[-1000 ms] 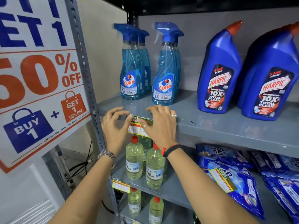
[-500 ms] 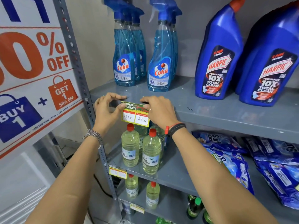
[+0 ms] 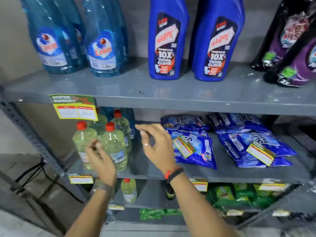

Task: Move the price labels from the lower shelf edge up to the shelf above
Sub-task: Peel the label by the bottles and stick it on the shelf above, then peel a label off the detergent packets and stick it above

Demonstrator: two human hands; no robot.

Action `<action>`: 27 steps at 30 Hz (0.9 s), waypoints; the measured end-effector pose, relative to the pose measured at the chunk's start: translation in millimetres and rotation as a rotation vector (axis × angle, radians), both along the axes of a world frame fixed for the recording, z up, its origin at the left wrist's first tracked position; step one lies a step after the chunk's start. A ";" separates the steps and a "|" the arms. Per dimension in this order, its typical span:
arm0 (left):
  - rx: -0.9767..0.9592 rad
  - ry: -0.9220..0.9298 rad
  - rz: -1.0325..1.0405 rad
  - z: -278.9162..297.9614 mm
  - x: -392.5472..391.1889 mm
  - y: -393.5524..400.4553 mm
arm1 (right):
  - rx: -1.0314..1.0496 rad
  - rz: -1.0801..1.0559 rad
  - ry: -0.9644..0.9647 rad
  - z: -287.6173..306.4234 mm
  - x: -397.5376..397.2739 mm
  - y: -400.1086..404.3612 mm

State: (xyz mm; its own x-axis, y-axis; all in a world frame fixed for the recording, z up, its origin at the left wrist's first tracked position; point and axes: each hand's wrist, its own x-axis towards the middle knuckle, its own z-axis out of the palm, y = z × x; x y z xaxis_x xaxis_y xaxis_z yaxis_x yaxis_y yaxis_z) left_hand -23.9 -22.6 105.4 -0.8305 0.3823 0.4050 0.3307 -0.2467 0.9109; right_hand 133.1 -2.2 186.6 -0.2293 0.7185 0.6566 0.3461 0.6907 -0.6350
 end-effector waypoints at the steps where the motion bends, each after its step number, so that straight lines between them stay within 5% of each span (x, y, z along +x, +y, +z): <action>1: -0.080 -0.022 -0.122 -14.8 20.1 6.1 | -0.098 -0.071 0.026 -21.5 13.7 7.8; 5: -0.384 -0.011 -0.545 -44.2 80.3 41.9 | -0.553 -0.416 0.333 -86.1 80.0 45.1; 8: -0.495 0.028 -0.764 -37.6 108.6 72.1 | -0.796 -0.627 0.388 -125.9 124.7 69.7; 13: -0.688 0.154 -0.902 -41.2 125.2 136.6 | -1.080 -0.576 0.592 -160.7 148.0 102.3; 20: -0.865 0.355 -0.945 -40.4 135.4 196.7 | -1.192 -0.515 0.670 -164.1 142.2 137.5; 27: -0.914 0.372 -1.049 -39.1 132.9 209.5 | -1.000 -0.604 0.550 -165.6 140.3 144.3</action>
